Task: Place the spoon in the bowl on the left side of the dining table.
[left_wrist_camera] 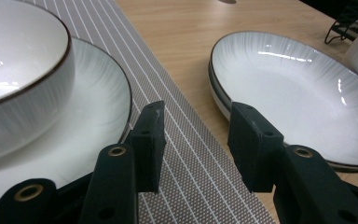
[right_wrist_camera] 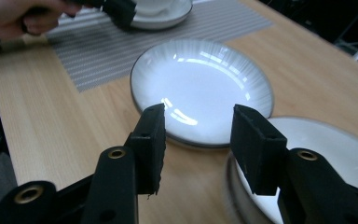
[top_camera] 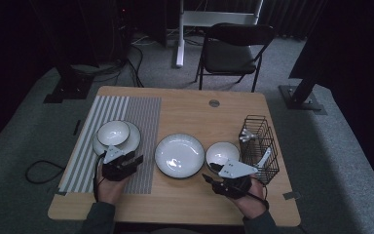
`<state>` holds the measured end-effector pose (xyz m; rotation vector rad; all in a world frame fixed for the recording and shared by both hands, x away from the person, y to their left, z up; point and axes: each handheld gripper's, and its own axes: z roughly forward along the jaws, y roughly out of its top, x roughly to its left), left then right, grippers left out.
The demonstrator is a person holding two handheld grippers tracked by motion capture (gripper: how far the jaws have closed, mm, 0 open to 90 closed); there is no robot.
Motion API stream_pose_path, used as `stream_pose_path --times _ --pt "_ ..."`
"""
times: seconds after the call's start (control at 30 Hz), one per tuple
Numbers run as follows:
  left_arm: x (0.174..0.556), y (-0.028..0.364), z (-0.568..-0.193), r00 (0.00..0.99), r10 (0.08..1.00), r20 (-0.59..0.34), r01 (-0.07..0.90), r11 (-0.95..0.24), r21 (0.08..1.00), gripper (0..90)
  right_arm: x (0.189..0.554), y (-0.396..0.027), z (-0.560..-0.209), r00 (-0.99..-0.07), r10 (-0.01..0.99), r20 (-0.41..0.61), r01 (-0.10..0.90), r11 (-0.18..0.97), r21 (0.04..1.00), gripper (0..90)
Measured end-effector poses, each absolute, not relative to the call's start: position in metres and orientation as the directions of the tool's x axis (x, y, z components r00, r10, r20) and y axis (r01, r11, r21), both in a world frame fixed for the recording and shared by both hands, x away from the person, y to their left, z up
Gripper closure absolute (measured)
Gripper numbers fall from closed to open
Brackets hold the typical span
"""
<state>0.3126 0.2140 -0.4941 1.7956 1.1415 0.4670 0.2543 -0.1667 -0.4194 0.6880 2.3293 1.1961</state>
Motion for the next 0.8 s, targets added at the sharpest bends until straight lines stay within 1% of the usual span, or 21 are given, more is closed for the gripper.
stream_pose_path --times 0.23,0.37,0.4,0.53,0.8 --pt "0.311 0.211 -0.5 0.503 0.851 -0.151 0.515 -0.155 0.843 57.0 0.257 -0.178 -0.398 -0.777 0.608 -0.164 0.206 0.491 0.847 57.3" --pt "0.311 0.21 -0.501 0.506 0.851 -0.144 0.515 -0.164 0.841 56.8 0.257 -0.184 -0.389 -0.767 0.614 -0.189 0.192 0.5 0.845 59.0" --pt "0.311 0.21 -0.501 0.507 0.85 -0.143 0.514 -0.165 0.842 56.8 0.257 -0.187 -0.386 -0.759 0.618 -0.206 0.183 0.505 0.844 59.0" --pt "0.311 0.21 -0.501 0.506 0.85 -0.148 0.516 -0.161 0.841 56.7 0.255 -0.199 -0.377 -0.738 0.64 -0.216 0.176 0.491 0.853 59.0" --pt "0.313 0.209 -0.502 0.511 0.848 -0.14 0.516 -0.172 0.839 56.7 0.255 -0.225 -0.37 -0.702 0.674 -0.23 0.167 0.471 0.866 57.7"
